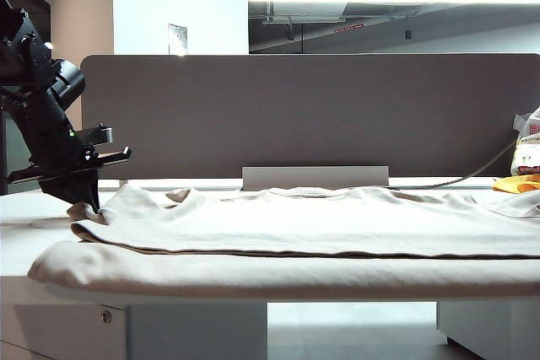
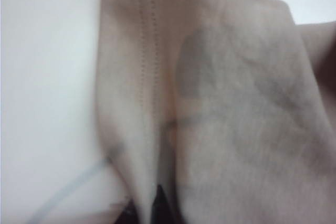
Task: Fold the bottom side of the T-shirt horizontally towards the center, about one-third of the way, then fold the sleeve back towards the center, creating a straight line along the edge of the T-shirt, and finally fold the bottom of the T-shirt up towards the top, creating a neat rectangle.
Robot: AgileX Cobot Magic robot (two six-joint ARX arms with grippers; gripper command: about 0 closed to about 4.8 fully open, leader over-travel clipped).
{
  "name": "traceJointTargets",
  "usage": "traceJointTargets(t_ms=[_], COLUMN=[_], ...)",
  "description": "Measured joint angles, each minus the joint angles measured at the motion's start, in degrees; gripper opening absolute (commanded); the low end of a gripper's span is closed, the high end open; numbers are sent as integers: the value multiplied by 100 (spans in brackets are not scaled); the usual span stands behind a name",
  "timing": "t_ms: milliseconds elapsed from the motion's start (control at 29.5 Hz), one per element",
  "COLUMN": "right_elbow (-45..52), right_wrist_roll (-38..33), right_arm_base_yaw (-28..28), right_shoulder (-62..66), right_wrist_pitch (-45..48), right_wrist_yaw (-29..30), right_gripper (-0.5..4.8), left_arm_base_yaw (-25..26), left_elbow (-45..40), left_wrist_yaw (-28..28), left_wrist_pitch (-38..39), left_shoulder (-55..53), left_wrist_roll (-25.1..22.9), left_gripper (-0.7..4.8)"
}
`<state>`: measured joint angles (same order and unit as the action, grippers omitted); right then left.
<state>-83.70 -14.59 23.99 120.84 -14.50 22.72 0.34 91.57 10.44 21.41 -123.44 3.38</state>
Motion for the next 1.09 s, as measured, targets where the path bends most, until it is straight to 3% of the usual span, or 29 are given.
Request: traceJointTargets(t_ms=[339,611,1086], right_elbow=[-179,-560,-605], right_wrist_roll=[-17,-37,-35], right_arm_base_yaw=[-280,-717,-1773], right_shoulder=[-179,-221,-348], right_wrist_pitch=[162,-85,-308], right_wrist_yaw=[485,813,1191], right_gripper=[-6,-6,-6], left_arm_base_yaw=[-243,-798,-1786], left_elbow=[487,1130,1167], left_wrist_yaw=[205,308,356], left_wrist_pitch=[374,638,837], left_shoulder=[31,57,57], left_wrist_roll=[-59,-188,-487], left_gripper=[-6,-6,-6])
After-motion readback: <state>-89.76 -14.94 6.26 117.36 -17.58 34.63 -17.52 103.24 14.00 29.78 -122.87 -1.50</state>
